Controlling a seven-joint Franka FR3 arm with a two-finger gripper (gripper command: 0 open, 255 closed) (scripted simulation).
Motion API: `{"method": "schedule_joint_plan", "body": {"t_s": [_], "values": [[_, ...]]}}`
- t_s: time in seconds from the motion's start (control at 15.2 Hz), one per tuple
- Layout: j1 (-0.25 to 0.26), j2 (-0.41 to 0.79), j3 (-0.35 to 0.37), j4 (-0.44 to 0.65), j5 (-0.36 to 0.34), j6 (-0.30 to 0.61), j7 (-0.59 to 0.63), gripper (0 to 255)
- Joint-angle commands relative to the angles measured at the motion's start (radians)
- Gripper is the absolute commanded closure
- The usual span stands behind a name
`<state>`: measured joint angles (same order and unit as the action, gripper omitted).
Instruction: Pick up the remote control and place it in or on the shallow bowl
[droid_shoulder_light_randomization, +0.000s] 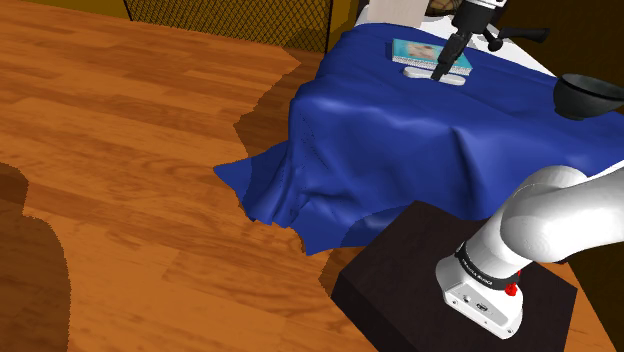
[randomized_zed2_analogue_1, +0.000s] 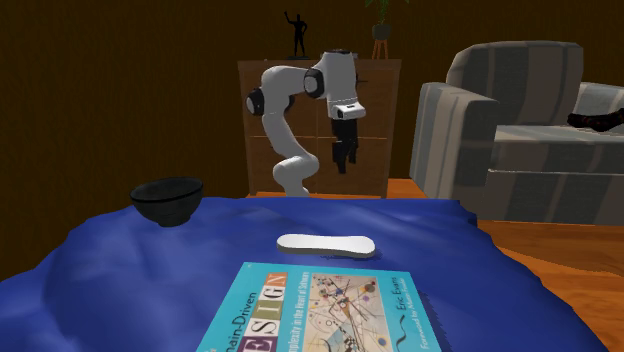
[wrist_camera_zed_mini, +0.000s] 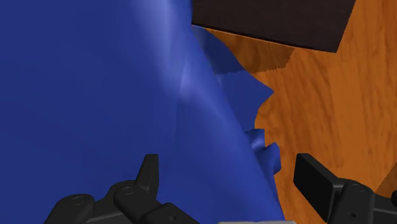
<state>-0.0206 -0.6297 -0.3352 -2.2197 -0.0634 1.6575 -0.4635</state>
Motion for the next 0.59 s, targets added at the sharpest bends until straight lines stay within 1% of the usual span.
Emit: {"method": "schedule_joint_plan", "body": {"t_s": [0.0,0.26,0.53], "values": [[0.005,0.048,-0.047,0.039,-0.02,0.005,-0.077,0],[0.018,0.157,-0.14,0.113,-0.041,0.031,-0.227,0],[0.036,0.289,-0.235,0.21,-0.033,0.056,-0.384,0]]}}
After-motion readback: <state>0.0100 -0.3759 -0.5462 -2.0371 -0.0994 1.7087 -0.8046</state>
